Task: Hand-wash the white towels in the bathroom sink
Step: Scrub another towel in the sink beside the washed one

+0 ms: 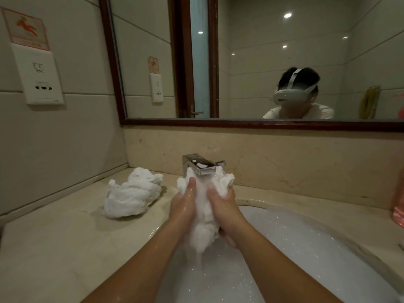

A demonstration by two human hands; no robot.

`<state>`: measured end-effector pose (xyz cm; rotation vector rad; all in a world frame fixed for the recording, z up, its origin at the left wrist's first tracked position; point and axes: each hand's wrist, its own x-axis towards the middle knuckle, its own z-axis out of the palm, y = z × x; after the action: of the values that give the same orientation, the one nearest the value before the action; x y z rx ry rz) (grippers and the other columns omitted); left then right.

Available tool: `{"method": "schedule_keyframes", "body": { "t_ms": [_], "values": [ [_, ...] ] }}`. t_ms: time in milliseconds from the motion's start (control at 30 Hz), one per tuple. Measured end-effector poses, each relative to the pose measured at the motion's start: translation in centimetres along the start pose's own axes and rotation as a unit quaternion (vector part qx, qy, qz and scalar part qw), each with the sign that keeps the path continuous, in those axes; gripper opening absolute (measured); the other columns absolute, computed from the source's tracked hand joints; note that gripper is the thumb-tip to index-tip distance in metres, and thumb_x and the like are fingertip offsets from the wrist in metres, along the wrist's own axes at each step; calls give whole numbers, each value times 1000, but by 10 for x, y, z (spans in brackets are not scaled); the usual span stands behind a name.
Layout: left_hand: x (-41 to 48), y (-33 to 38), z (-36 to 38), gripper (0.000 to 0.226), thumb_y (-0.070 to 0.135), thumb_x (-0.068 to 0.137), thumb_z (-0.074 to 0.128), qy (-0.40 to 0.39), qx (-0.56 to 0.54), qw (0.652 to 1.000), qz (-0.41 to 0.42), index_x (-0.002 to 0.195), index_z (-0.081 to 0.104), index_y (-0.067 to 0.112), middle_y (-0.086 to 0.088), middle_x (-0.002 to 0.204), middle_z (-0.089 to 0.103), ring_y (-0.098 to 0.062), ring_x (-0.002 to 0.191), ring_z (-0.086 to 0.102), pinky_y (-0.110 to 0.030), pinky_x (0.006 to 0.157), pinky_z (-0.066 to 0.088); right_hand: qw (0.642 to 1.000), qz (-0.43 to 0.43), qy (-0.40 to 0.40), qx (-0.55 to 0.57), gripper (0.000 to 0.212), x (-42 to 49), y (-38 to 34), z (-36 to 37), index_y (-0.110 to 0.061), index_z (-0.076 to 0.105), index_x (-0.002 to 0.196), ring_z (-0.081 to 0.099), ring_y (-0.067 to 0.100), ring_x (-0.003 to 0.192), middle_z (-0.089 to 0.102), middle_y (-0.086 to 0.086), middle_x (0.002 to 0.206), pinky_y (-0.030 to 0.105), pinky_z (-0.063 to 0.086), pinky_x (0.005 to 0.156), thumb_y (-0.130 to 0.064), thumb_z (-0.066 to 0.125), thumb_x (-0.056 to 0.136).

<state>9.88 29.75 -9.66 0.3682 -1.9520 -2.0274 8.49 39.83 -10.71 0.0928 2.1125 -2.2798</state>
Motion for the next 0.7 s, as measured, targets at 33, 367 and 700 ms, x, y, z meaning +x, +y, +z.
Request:
{"method": "schedule_keyframes", "body": {
  "t_ms": [33,367,700],
  "values": [
    [-1,-1,0,72,82,79,61,-11,-12,1000,7,112,73,20,-5,105,78,-26,101,74,-48,98,58,1000,5,28,9,96,1,-2,0,-40,38,143,74,28,104,71,-1,120,51,63,91,-88,66,65],
    [-10,-12,18,93,91,76,45,-1,108,990,94,147,50,31,2,129,69,-20,118,67,-44,98,57,989,-60,133,8,38,4,7,10,-29,54,123,68,19,91,70,-2,103,40,58,88,-62,50,104],
    [-11,2,17,37,49,105,53,33,239,962,129,115,66,16,8,88,62,-13,84,67,-8,60,41,971,-102,159,-146,63,3,-5,8,-23,62,130,66,27,115,69,9,128,35,51,95,-65,22,104]
  ]
}}
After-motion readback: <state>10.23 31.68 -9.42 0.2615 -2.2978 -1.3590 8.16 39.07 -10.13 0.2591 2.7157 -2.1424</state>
